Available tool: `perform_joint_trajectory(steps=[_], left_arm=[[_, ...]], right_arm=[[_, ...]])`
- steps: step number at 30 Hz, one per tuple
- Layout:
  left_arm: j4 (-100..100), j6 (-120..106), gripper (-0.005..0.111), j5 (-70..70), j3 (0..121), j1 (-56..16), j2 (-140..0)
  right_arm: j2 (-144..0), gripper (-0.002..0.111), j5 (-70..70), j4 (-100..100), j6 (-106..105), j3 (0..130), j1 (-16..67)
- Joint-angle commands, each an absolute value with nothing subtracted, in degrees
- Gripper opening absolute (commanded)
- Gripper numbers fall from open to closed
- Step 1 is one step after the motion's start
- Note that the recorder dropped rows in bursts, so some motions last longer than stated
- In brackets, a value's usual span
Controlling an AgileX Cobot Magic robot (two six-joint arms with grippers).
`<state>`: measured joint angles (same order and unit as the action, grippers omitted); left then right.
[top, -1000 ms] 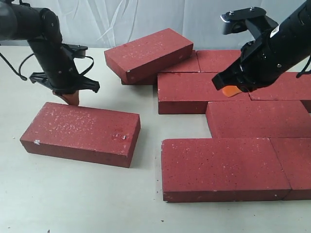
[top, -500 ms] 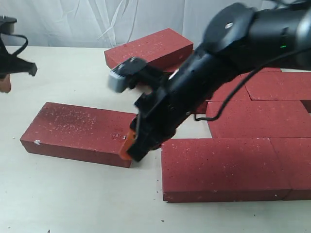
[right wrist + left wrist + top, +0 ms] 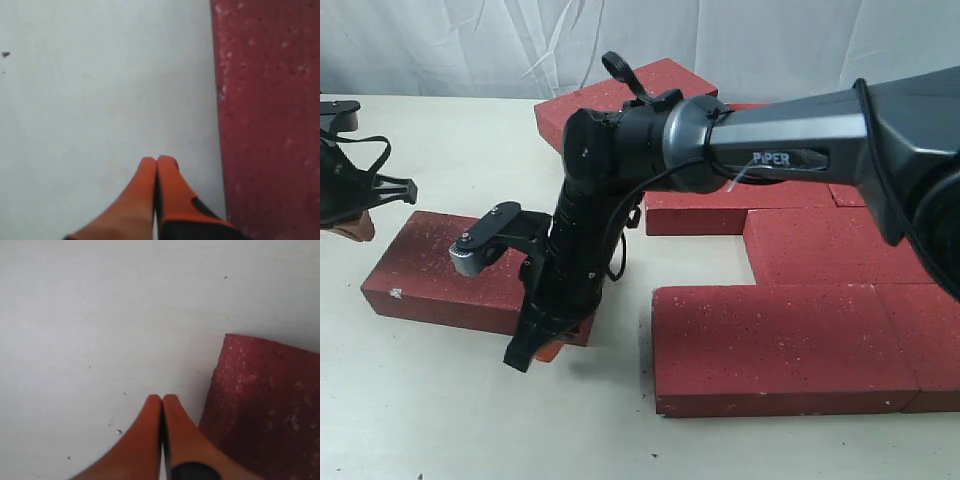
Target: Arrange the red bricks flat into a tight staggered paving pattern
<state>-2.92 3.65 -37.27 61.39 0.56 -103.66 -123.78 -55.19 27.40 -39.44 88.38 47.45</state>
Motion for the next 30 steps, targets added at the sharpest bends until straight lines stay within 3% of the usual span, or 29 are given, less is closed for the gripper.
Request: perform_joint_trajectory(steps=[1, 16, 21, 26, 30], left_arm=[[-5.67, 3.04, 0.000, -35.42, 60.87, 0.72, -103.70], [-11.01, -3.66, 0.000, -35.14, 60.41, -1.23, -106.00], [-12.04, -4.71, 0.000, -34.31, 60.41, -0.34, -104.73], [-11.90, -4.72, 0.000, -34.46, 59.09, 5.32, -100.47], [-13.80, -5.09, 0.000, -29.78, 55.60, 4.00, -103.81]], right_arm=[[-125.34, -0.001, -53.69, 24.99, -38.46, 90.22, 47.39], [-125.17, -0.001, -57.00, 18.08, -32.75, 90.62, 47.39], [-118.63, -0.001, -55.88, 13.61, -32.67, 90.62, 46.64], [-114.20, -0.001, -55.98, 18.72, -27.03, 90.62, 34.38], [-114.10, -0.001, -60.55, 16.15, -26.92, 89.41, 28.28]])
